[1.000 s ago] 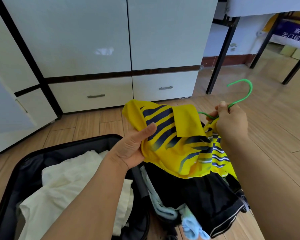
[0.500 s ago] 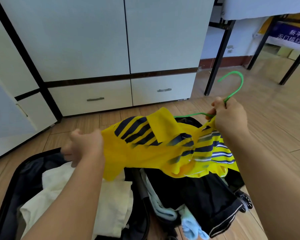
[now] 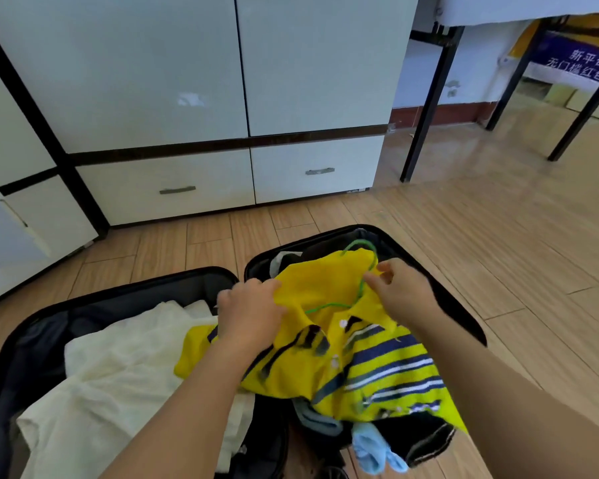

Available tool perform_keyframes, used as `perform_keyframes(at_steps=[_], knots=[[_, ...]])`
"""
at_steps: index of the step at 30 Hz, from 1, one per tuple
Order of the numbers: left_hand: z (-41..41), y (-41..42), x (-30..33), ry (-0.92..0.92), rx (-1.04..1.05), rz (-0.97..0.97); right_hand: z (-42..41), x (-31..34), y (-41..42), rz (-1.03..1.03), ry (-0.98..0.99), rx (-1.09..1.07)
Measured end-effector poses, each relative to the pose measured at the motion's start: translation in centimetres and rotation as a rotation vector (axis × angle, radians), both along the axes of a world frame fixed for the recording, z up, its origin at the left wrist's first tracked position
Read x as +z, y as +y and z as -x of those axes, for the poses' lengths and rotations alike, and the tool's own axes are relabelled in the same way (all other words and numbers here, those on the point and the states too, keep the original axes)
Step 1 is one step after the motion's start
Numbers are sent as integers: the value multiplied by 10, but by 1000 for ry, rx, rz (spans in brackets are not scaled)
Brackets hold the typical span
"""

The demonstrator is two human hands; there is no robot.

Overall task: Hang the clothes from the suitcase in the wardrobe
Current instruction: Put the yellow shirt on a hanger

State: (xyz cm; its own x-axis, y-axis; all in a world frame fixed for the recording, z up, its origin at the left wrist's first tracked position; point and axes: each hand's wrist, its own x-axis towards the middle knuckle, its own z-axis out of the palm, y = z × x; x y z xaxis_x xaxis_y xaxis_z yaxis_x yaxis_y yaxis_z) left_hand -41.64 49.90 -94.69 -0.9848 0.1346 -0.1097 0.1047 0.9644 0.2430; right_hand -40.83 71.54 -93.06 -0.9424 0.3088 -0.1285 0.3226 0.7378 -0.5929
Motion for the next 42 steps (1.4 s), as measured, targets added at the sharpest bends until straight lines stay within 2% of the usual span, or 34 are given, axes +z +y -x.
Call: perform_keyframes(at_steps=[1,3,6,8,12,17,19,24,27,32,37,42], knots=[[-1,2,-8,37,27,8,-3,-9,-3,-8,41,22],[-3,7,-22,42,10,-110,-8,-21,-6,-34,100,111],[-9,17,-34,-6,-76,-278,-9,-26,-13,-8,58,274],[-14,26,-37,-33,-119,-258,-10,-33,-21,-123,-18,359],[-17,31,-44,93,-122,-115,-14,-49,-32,-410,-85,397],[-4,17,-37,78,-187,-213,-6,-43,-37,-446,114,427],[-2,11,-36,54,-148,-281,-4,-39,-36,-381,111,441],[-1,10,-33,145,-71,-259,-2,-29,-31,-143,28,368],[-2,17,-30,95,-121,-352,-2,-22,-31,63,3,307],[-4,26,-21,71,-187,-452,0,-9,-30,367,-162,244],[-7,27,-18,57,-239,-484,-1,-5,-26,463,-227,264],[-12,31,-18,82,-202,-472,-4,-1,-26,368,-196,266]])
